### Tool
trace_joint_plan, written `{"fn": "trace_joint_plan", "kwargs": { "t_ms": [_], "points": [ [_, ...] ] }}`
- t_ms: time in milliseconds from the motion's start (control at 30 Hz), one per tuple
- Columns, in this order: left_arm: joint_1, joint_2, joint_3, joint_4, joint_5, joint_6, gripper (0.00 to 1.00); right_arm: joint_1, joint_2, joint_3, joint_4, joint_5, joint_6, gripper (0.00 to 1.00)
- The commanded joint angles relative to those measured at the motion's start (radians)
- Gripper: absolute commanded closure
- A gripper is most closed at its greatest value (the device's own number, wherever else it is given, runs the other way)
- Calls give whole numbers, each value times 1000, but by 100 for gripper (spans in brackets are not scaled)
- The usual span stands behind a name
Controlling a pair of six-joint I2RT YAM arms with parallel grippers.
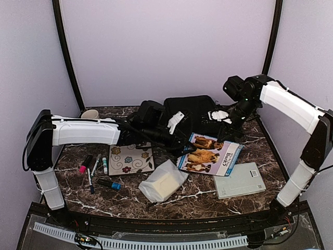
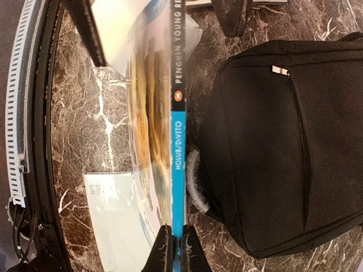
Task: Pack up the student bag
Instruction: Pass from the right arm to the left
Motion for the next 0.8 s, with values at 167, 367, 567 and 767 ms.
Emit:
{"fn": "trace_joint_plan", "kwargs": {
  "t_ms": [167, 367, 567, 767],
  "points": [
    [72, -60, 124, -186, 268, 130, 52, 47, 10, 78, 49, -48, 45, 100],
    [88, -32, 176, -231, 327, 154, 79, 47, 29, 127, 83, -94, 52, 100],
    [101, -51, 177, -238, 334, 145, 100, 42, 35, 123, 129, -116, 90, 82],
    [151, -201, -1, -24, 291, 23, 100, -115, -41, 59, 295, -394, 225, 29]
  ]
}}
